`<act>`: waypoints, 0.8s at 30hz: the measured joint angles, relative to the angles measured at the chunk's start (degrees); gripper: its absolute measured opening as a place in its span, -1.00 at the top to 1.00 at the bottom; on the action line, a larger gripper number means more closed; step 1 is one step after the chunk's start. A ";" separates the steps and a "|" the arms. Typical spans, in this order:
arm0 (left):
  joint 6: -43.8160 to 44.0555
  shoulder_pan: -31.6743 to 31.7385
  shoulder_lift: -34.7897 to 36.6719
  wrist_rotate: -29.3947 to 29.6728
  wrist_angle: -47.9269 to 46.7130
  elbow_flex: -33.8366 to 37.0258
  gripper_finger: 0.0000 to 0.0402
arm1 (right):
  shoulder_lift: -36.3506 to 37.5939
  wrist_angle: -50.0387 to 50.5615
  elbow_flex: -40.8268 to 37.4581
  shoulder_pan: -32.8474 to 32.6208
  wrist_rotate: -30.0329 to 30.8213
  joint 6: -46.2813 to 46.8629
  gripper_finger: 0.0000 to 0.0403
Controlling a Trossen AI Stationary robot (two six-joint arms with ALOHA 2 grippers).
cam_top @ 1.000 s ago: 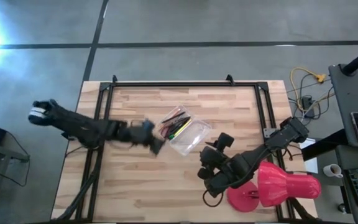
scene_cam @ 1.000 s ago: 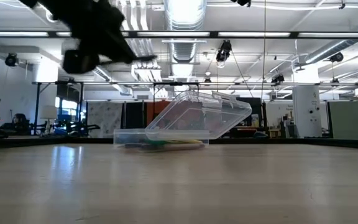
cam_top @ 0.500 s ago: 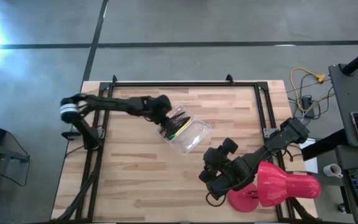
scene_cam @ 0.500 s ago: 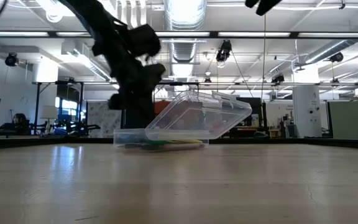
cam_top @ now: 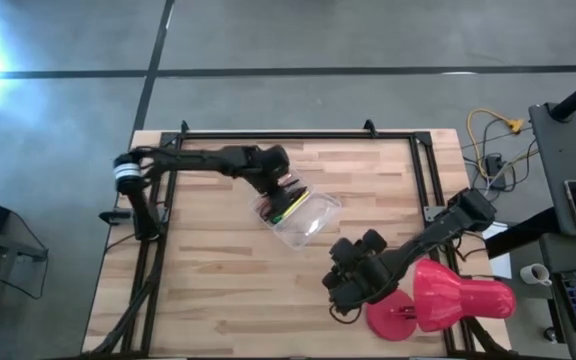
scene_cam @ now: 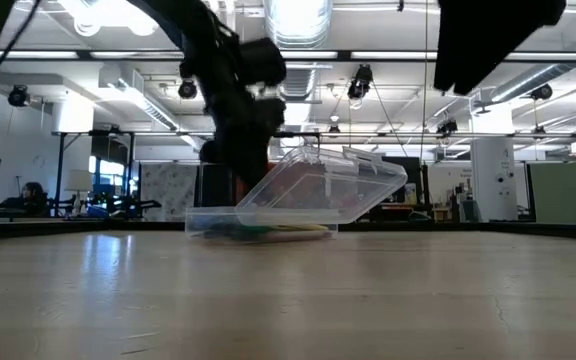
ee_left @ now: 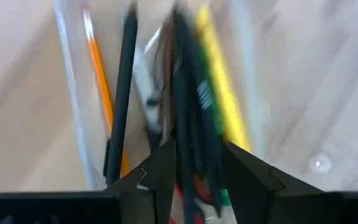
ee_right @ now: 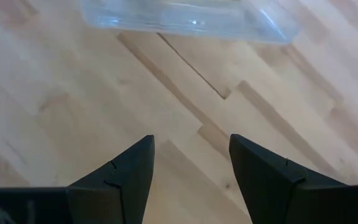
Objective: Pick & place school supplies into a supply box
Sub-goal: Close the transparent supply box
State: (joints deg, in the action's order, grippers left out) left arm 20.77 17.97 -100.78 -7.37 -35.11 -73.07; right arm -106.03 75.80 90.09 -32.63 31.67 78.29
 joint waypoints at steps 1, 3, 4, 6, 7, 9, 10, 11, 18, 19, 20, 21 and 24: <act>-0.70 0.02 1.37 0.24 0.11 -0.33 0.44 | 0.00 -0.84 -0.83 0.52 -0.21 0.44 0.00; -1.65 0.03 4.46 2.36 0.56 -0.44 0.44 | 0.00 -4.34 -2.78 1.76 -0.44 0.56 0.00; -2.09 0.03 5.78 4.24 1.39 0.20 0.44 | 0.00 -6.76 -3.86 2.43 -0.50 -0.30 0.00; -2.48 0.03 7.00 6.71 2.85 2.14 0.44 | 0.00 -12.90 -6.40 4.01 -0.65 -3.34 0.00; -2.51 0.07 7.12 6.83 3.70 3.25 0.44 | 0.00 -16.21 -7.67 4.88 -0.73 -4.88 0.00; -2.50 0.07 7.09 6.66 6.17 5.79 0.44 | 0.00 -22.90 -10.55 6.66 -0.71 -7.25 0.00; -2.22 0.07 6.92 6.07 7.98 7.23 0.44 | 0.00 -25.61 -11.90 7.41 -0.63 -7.74 0.00; -1.55 -0.03 6.71 5.44 10.26 8.65 0.44 | 0.00 -27.44 -13.26 8.09 -0.38 -7.67 0.01; 0.92 -1.04 6.19 4.50 20.31 17.03 0.43 | -0.05 -33.01 -21.10 10.61 -0.29 -1.96 0.10; 0.92 -0.97 6.19 4.52 20.57 17.76 0.43 | -0.05 -34.83 -22.03 11.12 -0.41 -2.20 0.11; 0.88 -0.89 6.17 4.59 20.96 18.46 0.43 | -0.05 -36.94 -22.92 11.74 -0.52 -3.16 0.12; 0.88 -0.87 6.10 4.71 21.52 19.08 0.43 | -0.05 -39.29 -23.67 12.40 -0.54 -4.56 0.13; 0.87 -1.02 6.12 4.67 23.54 20.16 0.43 | -0.07 -44.65 -24.46 14.71 -0.68 -9.46 0.14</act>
State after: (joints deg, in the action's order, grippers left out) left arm 21.64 16.95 -94.65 -2.70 -11.57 -52.91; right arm -106.10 31.15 65.63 -17.92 30.98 68.83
